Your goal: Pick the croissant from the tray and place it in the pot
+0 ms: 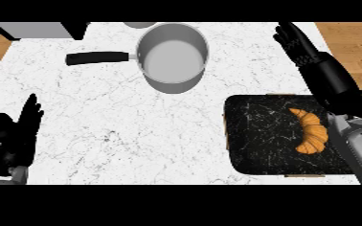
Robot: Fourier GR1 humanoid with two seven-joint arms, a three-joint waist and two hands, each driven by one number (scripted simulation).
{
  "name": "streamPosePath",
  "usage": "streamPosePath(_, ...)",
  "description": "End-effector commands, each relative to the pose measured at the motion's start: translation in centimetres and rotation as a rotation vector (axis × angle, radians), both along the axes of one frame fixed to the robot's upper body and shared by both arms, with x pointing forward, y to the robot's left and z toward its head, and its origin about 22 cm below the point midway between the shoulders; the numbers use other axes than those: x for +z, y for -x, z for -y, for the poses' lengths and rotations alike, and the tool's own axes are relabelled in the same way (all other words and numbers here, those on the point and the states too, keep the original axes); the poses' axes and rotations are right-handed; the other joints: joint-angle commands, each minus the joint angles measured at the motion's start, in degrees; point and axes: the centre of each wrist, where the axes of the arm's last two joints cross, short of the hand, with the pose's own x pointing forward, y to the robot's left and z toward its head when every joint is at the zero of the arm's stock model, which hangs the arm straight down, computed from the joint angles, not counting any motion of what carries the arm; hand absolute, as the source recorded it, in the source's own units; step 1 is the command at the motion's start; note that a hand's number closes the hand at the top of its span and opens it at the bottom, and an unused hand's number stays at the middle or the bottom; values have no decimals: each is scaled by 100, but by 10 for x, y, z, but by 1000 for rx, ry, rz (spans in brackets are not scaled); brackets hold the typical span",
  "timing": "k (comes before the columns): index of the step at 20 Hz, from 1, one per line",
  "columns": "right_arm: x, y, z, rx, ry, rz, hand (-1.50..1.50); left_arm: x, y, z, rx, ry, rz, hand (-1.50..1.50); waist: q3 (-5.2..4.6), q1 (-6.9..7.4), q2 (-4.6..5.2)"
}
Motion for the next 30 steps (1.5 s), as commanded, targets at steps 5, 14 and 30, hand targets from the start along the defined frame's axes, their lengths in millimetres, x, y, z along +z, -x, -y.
streamPosePath(5,-31,4,140,-164,-98,-7,150,69,-48,34,-169,56,316,0,203,111,41)
streamPosePath(14,-97,49,229,-255,23,173,-150,87,-59,56,-284,161,354,0,198,313,51)
streamPosePath(30,-20,27,234,142,692,-154,-150,75,-48,78,-288,147,340,0,147,288,-58)
